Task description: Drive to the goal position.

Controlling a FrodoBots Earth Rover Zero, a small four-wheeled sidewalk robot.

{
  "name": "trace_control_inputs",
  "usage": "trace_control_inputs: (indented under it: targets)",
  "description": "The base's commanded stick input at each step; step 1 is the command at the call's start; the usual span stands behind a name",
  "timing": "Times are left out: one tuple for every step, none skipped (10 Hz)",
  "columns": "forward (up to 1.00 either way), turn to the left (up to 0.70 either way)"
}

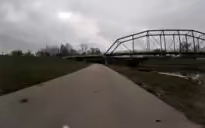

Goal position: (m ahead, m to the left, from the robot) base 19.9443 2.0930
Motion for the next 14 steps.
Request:
trace_control_inputs:
  targets:
    - [1.0,0.0]
    - [1.0,0.0]
    - [1.0,0.0]
    - [1.0,0.0]
    - [1.0,0.0]
    - [1.0,0.0]
    - [1.0,0.0]
    - [1.0,0.0]
    - [1.0,0.0]
    - [1.0,0.0]
    - [1.0,0.0]
    - [1.0,0.0]
    - [1.0,0.0]
    - [1.0,0.0]
